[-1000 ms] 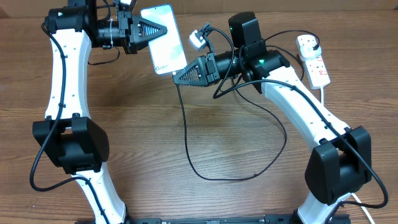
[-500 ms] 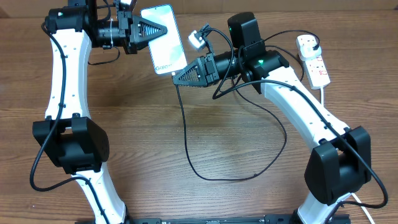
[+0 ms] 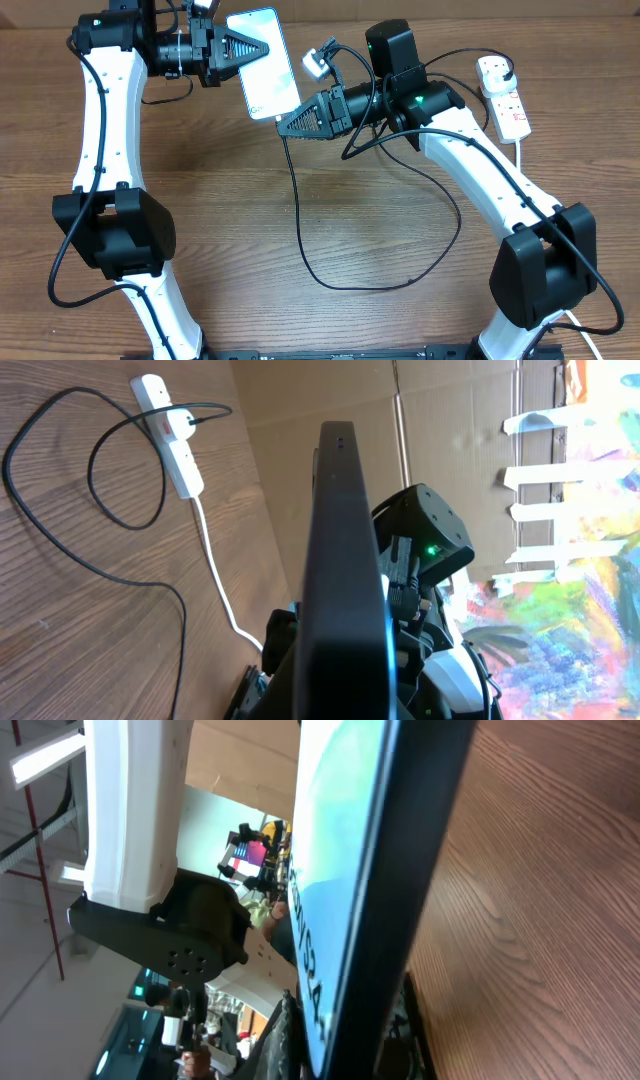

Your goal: Plug charger to phone and switch on socket

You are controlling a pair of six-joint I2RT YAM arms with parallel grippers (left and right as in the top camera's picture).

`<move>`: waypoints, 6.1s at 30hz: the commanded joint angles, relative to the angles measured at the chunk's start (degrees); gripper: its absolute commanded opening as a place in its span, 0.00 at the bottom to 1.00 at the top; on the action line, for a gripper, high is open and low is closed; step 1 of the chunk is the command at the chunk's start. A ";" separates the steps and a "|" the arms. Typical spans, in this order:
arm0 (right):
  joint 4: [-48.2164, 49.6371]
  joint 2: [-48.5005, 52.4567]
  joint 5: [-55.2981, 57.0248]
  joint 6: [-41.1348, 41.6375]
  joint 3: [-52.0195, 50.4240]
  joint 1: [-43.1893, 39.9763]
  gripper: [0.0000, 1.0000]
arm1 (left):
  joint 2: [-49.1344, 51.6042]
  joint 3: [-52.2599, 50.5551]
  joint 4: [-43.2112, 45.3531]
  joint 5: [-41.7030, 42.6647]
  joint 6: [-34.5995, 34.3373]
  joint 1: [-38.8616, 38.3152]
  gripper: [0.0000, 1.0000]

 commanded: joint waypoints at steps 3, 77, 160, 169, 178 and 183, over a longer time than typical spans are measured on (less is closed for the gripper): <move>0.83 0.15 -0.90 0.72 -0.28 0.26 0.04 | -0.37 0.79 -0.13 1.40 -0.59 -0.92 0.05; 0.59 0.15 -2.36 0.87 -0.28 -0.24 0.04 | -0.37 0.79 2.38 3.54 -3.19 -1.22 0.04; 1.49 0.15 -3.06 1.57 -0.28 -1.09 0.04 | -0.37 0.79 3.32 -3.63 -1.40 -2.73 0.04; 1.49 0.15 -3.06 1.57 -0.28 -1.09 0.04 | -0.37 0.79 3.37 -4.59 -1.40 -2.73 0.04; 1.44 0.15 -3.06 2.23 -0.28 -1.09 0.04 | -0.37 0.79 4.87 -4.48 -2.58 -2.60 0.04; 1.44 0.15 -3.04 2.21 -0.28 -1.09 0.04 | -0.37 0.79 5.16 -3.04 -3.61 -2.23 0.04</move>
